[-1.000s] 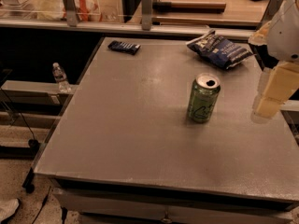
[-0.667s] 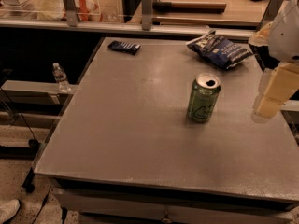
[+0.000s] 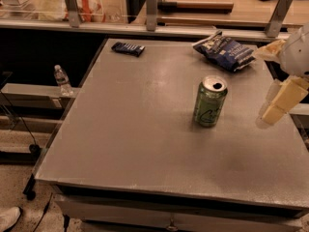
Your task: Move green can near rxbar blueberry
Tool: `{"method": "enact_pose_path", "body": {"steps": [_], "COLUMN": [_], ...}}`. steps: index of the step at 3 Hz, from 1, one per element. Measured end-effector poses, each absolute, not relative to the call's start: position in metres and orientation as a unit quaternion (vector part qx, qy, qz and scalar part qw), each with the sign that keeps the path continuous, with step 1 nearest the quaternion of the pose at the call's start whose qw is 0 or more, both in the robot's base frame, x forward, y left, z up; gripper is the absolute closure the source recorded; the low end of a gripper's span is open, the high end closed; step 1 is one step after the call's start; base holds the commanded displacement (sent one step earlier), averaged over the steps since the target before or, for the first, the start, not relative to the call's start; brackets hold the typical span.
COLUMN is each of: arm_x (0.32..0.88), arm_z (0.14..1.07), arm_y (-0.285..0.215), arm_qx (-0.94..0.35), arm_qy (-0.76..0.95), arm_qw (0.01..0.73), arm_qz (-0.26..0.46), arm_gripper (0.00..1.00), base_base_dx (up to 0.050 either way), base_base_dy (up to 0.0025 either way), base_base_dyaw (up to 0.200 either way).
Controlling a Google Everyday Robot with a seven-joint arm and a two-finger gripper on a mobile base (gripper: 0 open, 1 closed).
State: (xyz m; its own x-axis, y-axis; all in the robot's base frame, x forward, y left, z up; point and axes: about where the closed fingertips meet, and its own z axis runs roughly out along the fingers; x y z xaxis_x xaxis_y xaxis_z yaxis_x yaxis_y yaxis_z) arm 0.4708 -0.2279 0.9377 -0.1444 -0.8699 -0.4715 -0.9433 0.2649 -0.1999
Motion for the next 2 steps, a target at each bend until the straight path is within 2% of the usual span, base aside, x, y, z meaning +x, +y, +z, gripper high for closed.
{"method": "enact_pose_path", "body": {"steps": [2], "arm_x": [0.4774], "arm_z": [0.9242], "arm_y": [-0.2301], "arm_qx": [-0.578], "arm_qy": [0.717], "arm_qw": [0.358], "arm_qz": [0.154], "arm_gripper": [0.00], "base_base_dx": [0.000], "base_base_dy": [0.00000], "base_base_dyaw": [0.000]}}
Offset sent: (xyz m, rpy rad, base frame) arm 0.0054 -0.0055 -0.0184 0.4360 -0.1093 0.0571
